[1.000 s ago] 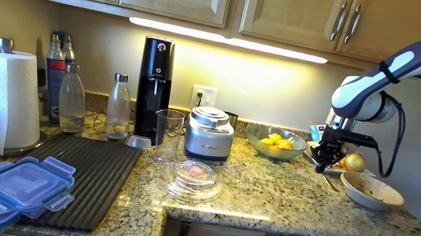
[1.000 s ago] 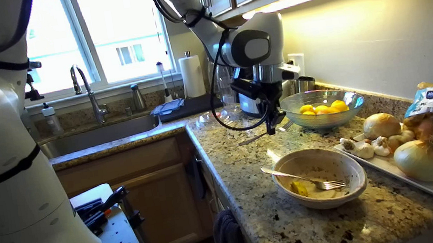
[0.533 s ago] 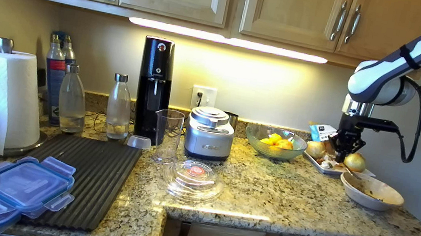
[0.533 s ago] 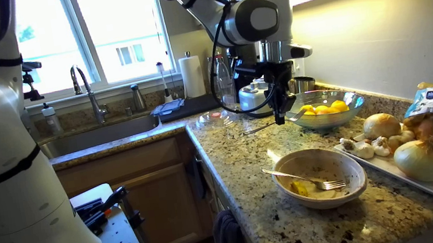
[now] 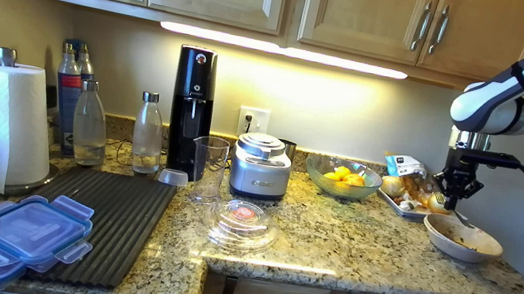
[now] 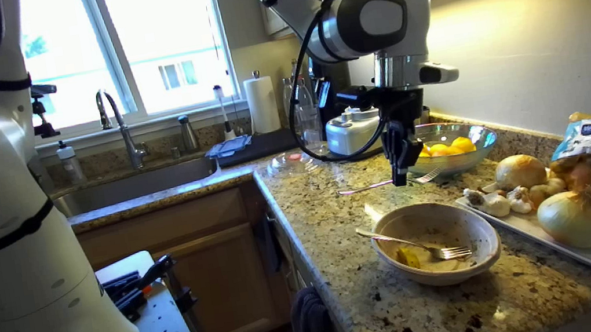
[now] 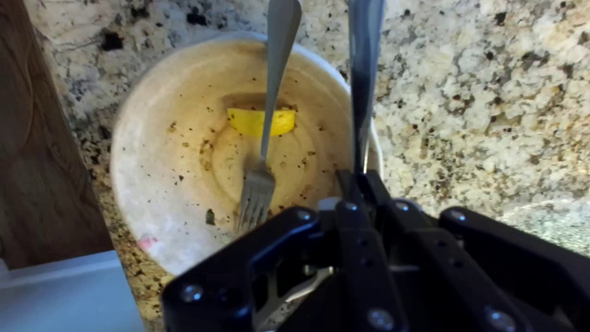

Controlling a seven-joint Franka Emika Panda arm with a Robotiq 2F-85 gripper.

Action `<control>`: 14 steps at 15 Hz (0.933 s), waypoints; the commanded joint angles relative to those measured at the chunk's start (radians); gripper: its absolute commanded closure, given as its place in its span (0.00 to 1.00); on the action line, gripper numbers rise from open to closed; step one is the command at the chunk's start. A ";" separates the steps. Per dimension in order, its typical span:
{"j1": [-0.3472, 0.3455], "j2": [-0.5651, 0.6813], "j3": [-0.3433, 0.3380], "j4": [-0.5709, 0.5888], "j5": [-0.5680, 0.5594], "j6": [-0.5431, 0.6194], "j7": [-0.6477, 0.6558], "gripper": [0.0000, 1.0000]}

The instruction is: Put the bowl on the left inside the bowl on the right then place the forks inside it

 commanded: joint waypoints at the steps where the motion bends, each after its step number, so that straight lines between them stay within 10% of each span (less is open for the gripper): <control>1: -0.026 -0.015 -0.020 -0.029 0.000 -0.029 0.060 0.93; 14: -0.093 0.154 -0.015 0.044 0.127 -0.052 0.047 0.93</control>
